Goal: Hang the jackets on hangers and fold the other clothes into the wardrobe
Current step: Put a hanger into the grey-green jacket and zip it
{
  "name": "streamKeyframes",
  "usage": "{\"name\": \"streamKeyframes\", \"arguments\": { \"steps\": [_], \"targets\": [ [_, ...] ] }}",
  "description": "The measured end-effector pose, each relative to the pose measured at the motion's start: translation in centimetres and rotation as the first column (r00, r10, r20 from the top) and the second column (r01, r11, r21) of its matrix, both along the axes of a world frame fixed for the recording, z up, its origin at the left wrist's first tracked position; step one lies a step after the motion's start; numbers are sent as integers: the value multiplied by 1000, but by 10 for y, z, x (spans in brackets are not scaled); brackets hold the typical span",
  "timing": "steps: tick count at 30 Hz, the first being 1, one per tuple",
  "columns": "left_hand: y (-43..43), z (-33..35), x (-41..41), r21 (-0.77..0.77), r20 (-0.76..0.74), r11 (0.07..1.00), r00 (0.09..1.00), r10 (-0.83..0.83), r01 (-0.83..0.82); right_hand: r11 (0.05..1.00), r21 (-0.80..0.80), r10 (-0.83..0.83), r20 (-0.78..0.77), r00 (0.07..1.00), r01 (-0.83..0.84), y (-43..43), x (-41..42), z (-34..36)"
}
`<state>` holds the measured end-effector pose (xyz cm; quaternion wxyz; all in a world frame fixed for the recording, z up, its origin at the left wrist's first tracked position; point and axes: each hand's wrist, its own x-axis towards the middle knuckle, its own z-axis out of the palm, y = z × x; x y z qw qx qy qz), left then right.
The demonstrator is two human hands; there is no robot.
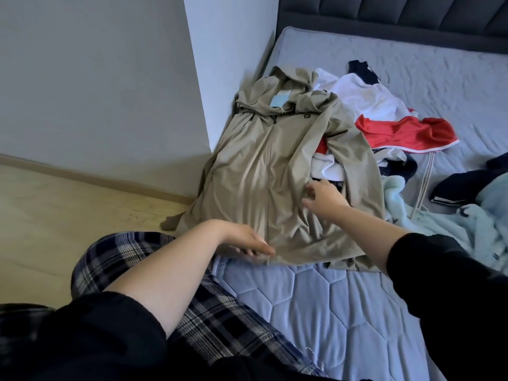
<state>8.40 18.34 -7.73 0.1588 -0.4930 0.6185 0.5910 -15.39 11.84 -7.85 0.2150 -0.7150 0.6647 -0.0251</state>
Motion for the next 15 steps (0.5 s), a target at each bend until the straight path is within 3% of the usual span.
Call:
{"name": "streamKeyframes", "arguments": {
  "steps": [2, 3, 4, 7, 10, 12, 15],
  "targets": [
    [-3, -1, -2, 138, -92, 985, 989, 113, -99, 981, 176, 116, -222, 968, -77, 7, -3, -10],
    [-5, -4, -5, 98, -109, 980, 977, 184, -173, 974, 211, 136, -260, 956, -82, 9, -5, -12],
    [-8, -9, -8, -7, -115, 964, 958, 263, -265, 982, 175, 108, -243, 964, -66, 10, -8, -12],
    [-21, -18, -20, -305, -159, 838, 892, 423, -452, 986, -138, -95, -36, 995, 89, 8, -14, -8],
    [-35, -19, -36, -519, -126, 776, 930, 345, -358, 978, -165, -122, 34, 992, 126, 2, -19, -8],
    [-41, -16, -53, -579, -92, 764, 954, 286, -285, 979, -173, -102, 34, 994, 106, -2, -24, -14],
    [-53, -12, -85, -618, -75, 755, 972, 222, -220, 929, -331, -130, 124, 984, 164, -6, -34, -20]
  ]
}}
